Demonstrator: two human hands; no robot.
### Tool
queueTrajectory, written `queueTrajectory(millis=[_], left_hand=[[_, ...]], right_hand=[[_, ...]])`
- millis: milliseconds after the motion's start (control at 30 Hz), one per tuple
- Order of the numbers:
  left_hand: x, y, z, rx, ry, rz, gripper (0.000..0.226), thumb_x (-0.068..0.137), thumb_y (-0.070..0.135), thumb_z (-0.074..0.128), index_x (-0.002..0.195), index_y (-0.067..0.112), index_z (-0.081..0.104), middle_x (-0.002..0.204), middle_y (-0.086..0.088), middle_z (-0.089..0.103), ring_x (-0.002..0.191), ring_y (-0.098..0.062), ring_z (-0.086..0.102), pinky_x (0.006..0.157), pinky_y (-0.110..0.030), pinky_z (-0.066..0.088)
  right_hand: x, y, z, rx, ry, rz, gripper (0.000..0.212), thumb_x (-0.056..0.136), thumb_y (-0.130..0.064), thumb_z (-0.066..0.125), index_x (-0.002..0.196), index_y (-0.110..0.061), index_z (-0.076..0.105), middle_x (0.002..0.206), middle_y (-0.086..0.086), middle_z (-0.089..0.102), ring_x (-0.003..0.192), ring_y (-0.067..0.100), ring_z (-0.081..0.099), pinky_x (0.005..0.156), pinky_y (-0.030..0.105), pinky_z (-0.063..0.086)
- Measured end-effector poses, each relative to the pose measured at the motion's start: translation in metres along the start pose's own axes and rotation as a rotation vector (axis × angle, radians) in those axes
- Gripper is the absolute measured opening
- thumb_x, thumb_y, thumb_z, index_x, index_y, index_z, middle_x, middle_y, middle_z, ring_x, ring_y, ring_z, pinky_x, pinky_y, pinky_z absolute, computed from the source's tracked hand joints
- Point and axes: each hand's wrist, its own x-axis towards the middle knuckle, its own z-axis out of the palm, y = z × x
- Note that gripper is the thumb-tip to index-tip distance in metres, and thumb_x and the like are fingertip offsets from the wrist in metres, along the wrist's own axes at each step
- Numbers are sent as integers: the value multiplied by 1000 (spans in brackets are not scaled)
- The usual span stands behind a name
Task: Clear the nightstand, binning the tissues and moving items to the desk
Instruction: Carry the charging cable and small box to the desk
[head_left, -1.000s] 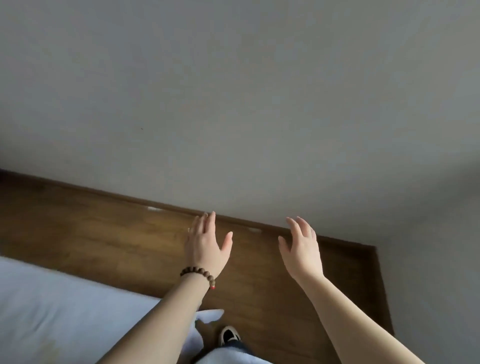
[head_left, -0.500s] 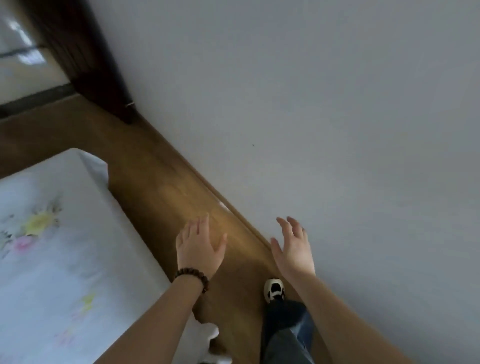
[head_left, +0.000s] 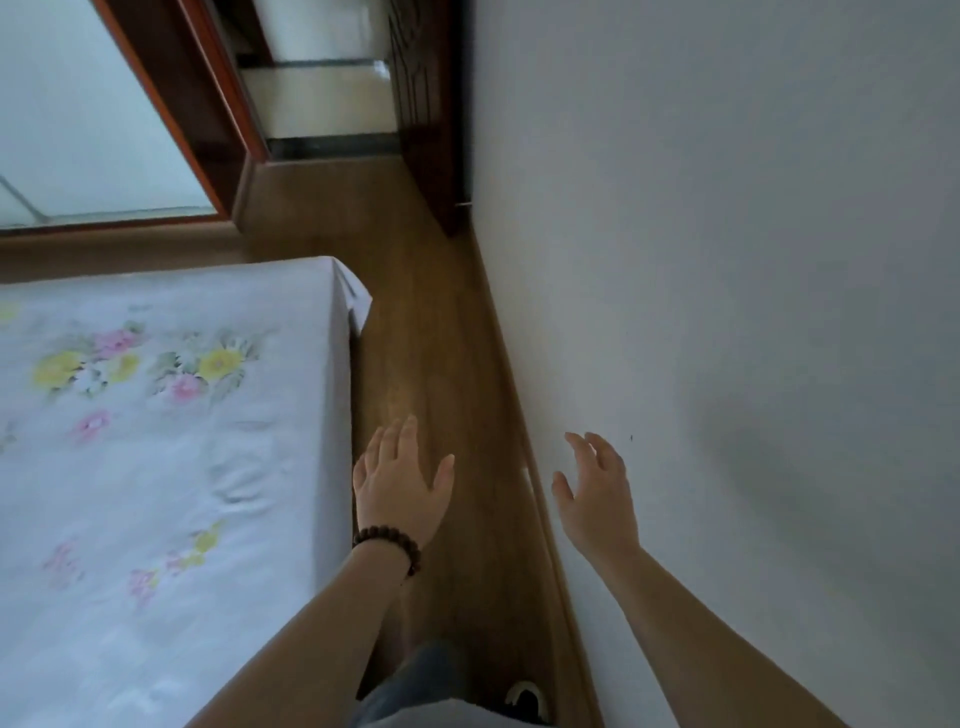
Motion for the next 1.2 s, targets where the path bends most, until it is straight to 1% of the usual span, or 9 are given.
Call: queueTrajectory(millis=[133,267,367,467,600,800,967,1067,1200], left_hand=[[43,-11,-4,-5,24,-106,69,88,58,39,145,22,26,151,-2,34,140,-22,24,114,-45,21],[111,-31,-6,-1,61,-157,68,89,56,40,146,20,27,151,-4,33,141,-23,23,115,-44,20],[184,-48,-7,-20,75,-203,69,89,56,40,146,21,25,152,-4,31,142,-23,20,115,-43,17],[261,-63,-16,-20,62,-202,70,89,56,40,146,20,25,152,-4,32,142,-24,21,115,-44,17],[357,-84,-47,0,82,-206,68,90,55,40,146,20,26,152,-5,32,142,-26,22,115,-46,18],[491,-96,-78,10,103,-211,68,91,53,40,147,17,25,153,-5,30,142,-25,22,114,-45,21],[592,-108,-81,-3,141,-231,67,90,51,44,145,16,29,151,-6,34,141,-25,25,113,-46,24],[658,-117,-74,-4,185,-276,67,90,53,44,144,15,31,150,-7,36,140,-26,26,112,-47,26],[755,-119,-67,-18,193,-375,70,90,55,42,147,18,25,153,-5,31,143,-25,19,115,-47,20]], right_hand=[[60,-18,23,7,-70,-80,49,94,-28,50,139,-17,38,145,8,39,136,23,30,110,37,32],[134,-42,54,10,-121,-116,50,94,-30,50,140,-16,38,145,8,39,137,23,30,111,38,33],[203,-70,81,21,-143,-141,49,94,-30,51,140,-18,39,145,7,40,135,22,32,109,39,35],[276,-110,100,30,-153,-140,49,94,-28,51,139,-17,39,145,8,38,136,23,32,110,40,34],[368,-163,108,16,-136,-141,48,93,-27,51,139,-16,41,144,9,40,134,25,34,109,41,36],[487,-227,122,4,-107,-148,48,93,-32,51,138,-20,41,144,5,40,134,23,35,108,41,38],[590,-257,145,19,-130,-188,48,93,-33,50,139,-21,39,145,4,38,134,22,33,108,38,36],[664,-275,165,17,-142,-226,48,94,-32,50,139,-20,39,146,5,38,135,22,32,110,40,35],[777,-305,186,-12,-202,-318,49,94,-30,51,140,-19,39,146,4,37,136,21,32,109,37,36]])
